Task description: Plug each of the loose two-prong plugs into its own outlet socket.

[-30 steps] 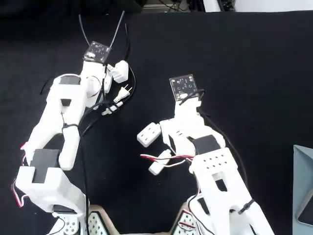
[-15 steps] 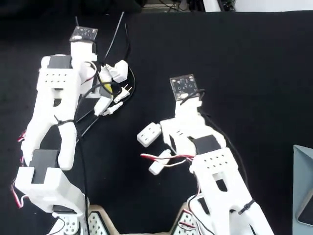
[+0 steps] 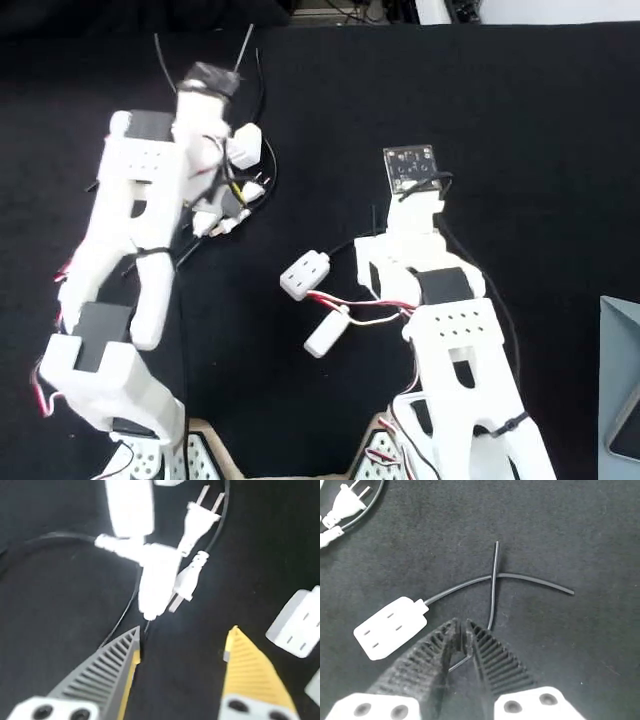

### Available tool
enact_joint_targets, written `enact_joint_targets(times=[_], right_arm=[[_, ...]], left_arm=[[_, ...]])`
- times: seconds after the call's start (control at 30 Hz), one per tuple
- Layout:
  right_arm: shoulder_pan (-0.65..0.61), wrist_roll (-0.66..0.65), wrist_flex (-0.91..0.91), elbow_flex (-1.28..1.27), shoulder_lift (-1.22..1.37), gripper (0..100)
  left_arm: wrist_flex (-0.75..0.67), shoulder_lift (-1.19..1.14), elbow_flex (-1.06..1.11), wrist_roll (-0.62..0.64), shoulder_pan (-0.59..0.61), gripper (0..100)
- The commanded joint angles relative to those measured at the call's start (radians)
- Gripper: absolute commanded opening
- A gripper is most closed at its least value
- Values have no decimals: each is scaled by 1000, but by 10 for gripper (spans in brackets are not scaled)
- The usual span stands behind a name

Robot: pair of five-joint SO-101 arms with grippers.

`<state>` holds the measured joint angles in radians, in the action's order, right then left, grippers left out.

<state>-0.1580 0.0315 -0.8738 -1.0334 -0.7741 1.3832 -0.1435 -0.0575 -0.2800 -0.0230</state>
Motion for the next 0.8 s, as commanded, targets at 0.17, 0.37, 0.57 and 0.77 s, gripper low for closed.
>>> enact_joint_targets(times=[0.17, 0.37, 0.57, 0.77], right_arm=[[-25, 0, -3, 44, -16, 15], [-26, 0, 77, -7, -16, 15], [-26, 0, 100, -19, -16, 15], [-26, 0, 98, -19, -16, 15]], left_arm=[[-402, -110, 185, -63, -33, 261], [-423, -270, 117, -66, -47, 261], [-227, -244, -18, -66, -84, 261], [-210, -238, -47, -66, -140, 261]])
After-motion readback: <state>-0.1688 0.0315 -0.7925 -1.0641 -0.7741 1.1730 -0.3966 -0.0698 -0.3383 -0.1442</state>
